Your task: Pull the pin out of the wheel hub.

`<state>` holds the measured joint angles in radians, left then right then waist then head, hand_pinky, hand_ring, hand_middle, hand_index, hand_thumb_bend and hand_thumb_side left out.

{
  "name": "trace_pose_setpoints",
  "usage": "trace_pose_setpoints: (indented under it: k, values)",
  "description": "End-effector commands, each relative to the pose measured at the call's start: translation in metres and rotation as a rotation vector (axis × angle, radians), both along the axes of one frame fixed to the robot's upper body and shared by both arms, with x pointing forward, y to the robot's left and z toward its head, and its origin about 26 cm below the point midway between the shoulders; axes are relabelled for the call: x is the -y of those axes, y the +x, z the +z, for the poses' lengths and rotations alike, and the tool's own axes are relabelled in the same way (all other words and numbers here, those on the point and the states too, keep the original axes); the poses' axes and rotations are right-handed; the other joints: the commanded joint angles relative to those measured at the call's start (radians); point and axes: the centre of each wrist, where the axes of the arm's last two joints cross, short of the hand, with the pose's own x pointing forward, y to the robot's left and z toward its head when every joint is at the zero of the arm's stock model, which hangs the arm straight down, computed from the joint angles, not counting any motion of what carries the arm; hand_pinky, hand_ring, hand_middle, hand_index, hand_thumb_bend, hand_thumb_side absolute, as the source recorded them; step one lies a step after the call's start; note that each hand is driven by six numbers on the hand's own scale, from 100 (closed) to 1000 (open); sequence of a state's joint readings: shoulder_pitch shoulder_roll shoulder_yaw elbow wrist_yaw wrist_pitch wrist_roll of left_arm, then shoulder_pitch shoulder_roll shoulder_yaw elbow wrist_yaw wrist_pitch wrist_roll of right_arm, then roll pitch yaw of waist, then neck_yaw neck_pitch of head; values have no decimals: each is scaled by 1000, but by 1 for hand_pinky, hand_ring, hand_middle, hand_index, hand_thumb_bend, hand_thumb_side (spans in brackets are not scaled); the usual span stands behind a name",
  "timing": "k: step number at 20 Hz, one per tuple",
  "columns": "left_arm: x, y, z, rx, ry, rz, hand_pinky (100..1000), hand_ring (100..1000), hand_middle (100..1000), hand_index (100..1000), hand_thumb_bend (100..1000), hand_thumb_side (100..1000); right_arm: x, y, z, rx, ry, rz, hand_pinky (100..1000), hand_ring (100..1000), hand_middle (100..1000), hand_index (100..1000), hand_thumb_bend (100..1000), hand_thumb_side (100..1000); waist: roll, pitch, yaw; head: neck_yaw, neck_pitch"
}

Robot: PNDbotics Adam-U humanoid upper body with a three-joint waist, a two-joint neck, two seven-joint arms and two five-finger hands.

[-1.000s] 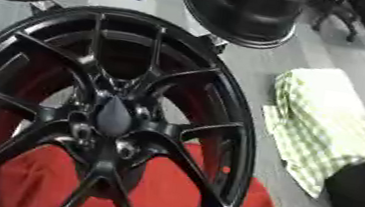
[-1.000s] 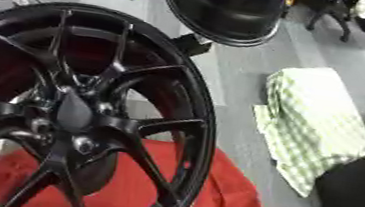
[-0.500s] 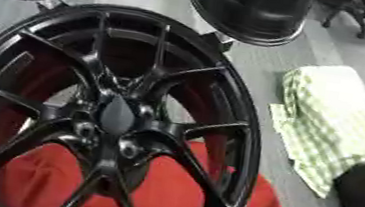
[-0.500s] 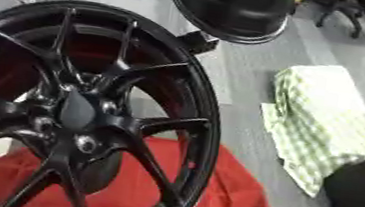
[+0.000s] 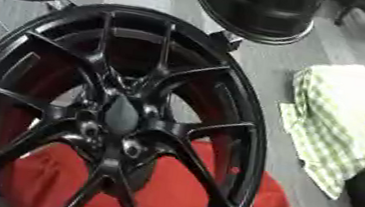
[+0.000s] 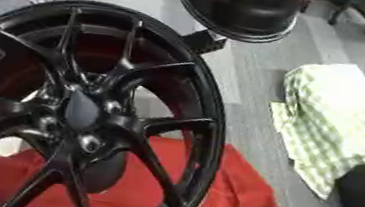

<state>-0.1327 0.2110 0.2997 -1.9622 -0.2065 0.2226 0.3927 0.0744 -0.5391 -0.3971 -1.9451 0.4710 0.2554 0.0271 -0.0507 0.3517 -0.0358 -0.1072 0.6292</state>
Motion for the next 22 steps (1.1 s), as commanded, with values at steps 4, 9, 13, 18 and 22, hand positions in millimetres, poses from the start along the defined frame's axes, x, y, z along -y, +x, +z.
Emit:
trace_pose_setpoints:
  k: [4, 9, 13, 18, 22]
  values:
    - [0, -2, 8, 31, 14, 2, 767, 618, 553, 671, 100, 806, -2, -6, 15, 99, -43, -12, 874, 879, 788, 849, 382, 221, 5, -13, -4, 2, -19]
    - [1, -3, 11, 41, 22, -3, 767, 617, 552, 670, 100, 801, -7, 0, 24, 323, -23, 70, 863, 818, 658, 760, 191, 108, 6, -17, -2, 0, -16]
    - [4, -2, 15, 62, 31, -24, 766, 617, 552, 669, 100, 796, -16, 8, 29, 578, 110, 202, 852, 782, 600, 707, 100, 129, 6, -20, 4, -3, -9]
    - [6, 0, 19, 99, 43, -53, 765, 618, 552, 669, 100, 790, -27, 16, 32, 716, 225, 394, 841, 761, 577, 689, 100, 138, 7, -23, 11, 2, 6]
    - [7, 1, 21, 115, 47, -70, 765, 618, 552, 669, 100, 790, -32, 19, 32, 745, 266, 489, 826, 753, 572, 687, 100, 132, 6, -24, 12, 6, 13]
